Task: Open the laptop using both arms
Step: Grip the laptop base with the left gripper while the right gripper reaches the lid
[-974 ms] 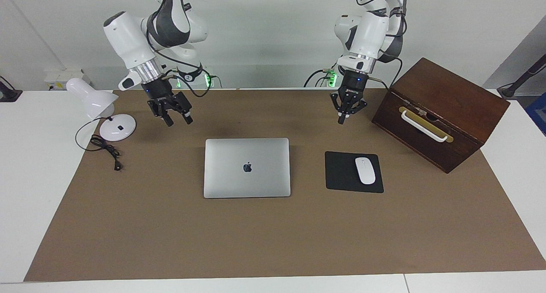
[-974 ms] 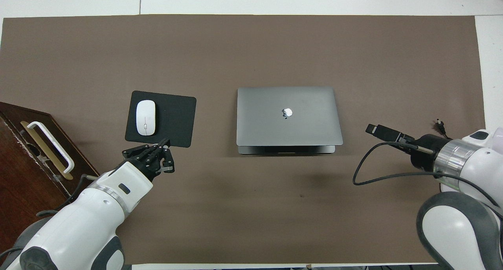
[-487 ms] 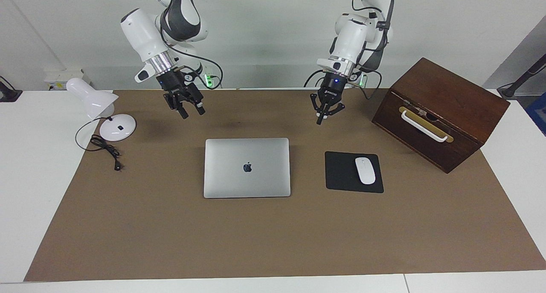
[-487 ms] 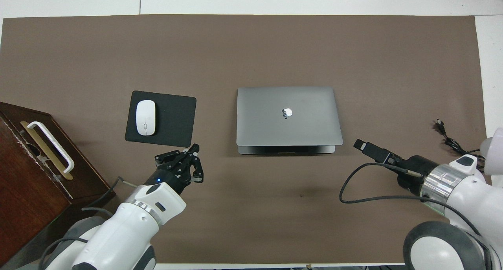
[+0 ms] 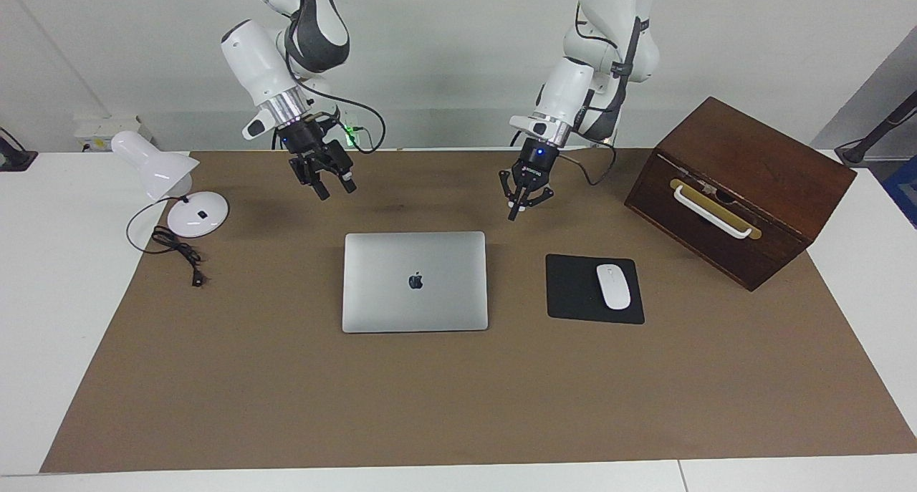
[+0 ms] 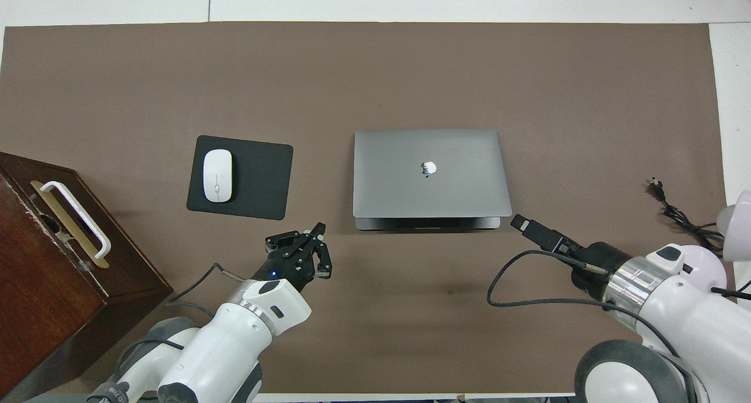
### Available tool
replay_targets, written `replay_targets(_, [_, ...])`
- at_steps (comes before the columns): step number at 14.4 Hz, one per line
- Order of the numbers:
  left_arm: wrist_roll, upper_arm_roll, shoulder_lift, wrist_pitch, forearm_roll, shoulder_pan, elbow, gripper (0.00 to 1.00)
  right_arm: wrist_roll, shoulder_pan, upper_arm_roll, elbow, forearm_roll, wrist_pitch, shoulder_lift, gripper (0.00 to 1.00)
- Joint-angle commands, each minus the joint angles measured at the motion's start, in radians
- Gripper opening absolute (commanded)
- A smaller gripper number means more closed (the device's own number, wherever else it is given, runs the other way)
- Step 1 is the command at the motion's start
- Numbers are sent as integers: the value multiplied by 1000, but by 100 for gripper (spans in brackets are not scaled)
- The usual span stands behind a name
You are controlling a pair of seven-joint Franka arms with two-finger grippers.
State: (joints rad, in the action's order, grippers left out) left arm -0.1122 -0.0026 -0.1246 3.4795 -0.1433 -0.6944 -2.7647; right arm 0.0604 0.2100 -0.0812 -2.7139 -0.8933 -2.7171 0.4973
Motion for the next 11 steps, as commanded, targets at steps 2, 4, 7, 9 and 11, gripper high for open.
replay_targets(2, [14,13,37,24,-12,-43,11,0,74,23,-41,-1,-41,-32,-43,100])
replay_targets(4, [22,15,65,24,-5,-57,27,0,113,23,-69,0,-41,-36,-62,100])
replay_targets(7, [51,13,103,21,-2,-57,68,0,134,23,-98,3,-41,-62,-94,100])
replay_targets(9, [69,13,143,23,-1,-57,94,0,145,25,-130,5,-42,-113,-135,100])
replay_targets(11, [69,15,167,23,-1,-57,115,0,179,32,-147,28,-45,-138,-177,100])
